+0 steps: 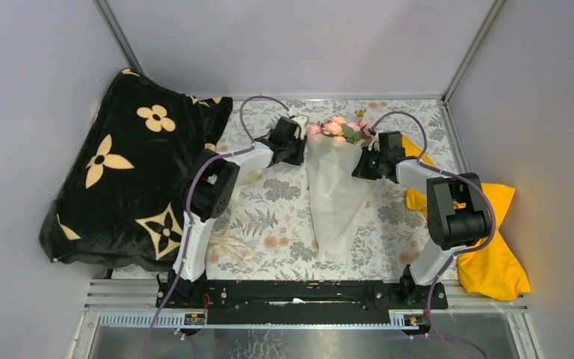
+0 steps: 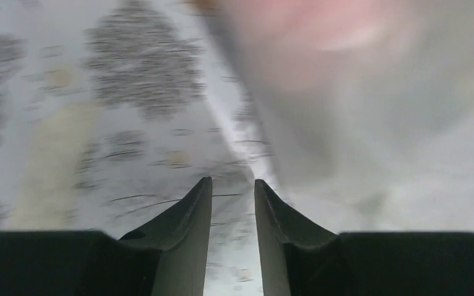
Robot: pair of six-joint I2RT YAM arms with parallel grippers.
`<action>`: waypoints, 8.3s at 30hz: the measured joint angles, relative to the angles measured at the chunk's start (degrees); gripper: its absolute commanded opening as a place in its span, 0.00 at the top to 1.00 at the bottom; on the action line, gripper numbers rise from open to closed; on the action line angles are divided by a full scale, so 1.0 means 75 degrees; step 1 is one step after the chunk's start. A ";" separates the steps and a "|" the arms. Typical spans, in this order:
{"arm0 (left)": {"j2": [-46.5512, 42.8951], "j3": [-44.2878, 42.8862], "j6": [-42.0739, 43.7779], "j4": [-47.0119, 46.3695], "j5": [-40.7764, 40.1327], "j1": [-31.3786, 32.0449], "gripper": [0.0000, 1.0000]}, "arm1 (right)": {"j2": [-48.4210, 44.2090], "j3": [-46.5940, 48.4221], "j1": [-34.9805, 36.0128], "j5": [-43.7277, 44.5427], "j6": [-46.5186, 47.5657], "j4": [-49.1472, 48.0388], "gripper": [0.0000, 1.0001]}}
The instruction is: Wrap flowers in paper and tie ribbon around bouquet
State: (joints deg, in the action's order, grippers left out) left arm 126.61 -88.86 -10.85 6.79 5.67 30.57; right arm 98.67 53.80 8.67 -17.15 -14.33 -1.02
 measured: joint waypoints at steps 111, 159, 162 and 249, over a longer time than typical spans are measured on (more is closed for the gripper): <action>0.1352 -0.3182 0.3934 0.3416 0.0055 -0.1454 0.20 | -0.0425 -0.0950 -0.0428 -0.0772 -0.0854 0.0906 1.00; -0.2060 -0.0402 0.4986 0.4776 0.1102 0.7085 1.00 | -0.0399 0.1204 -0.0425 -0.1055 -0.1950 0.1757 1.00; -0.1591 -0.1209 0.5173 0.4922 0.0134 0.7105 1.00 | -0.0391 0.1224 -0.0420 -0.1058 -0.2011 0.1801 1.00; -0.4334 -0.1029 0.7583 0.7219 0.1224 0.5164 1.00 | 0.0367 0.3520 -0.0417 -0.0860 -0.1728 0.2833 1.00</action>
State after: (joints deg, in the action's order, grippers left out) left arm 94.11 -96.57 46.02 60.93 14.85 69.30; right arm 101.43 80.20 5.54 -23.59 -27.29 20.23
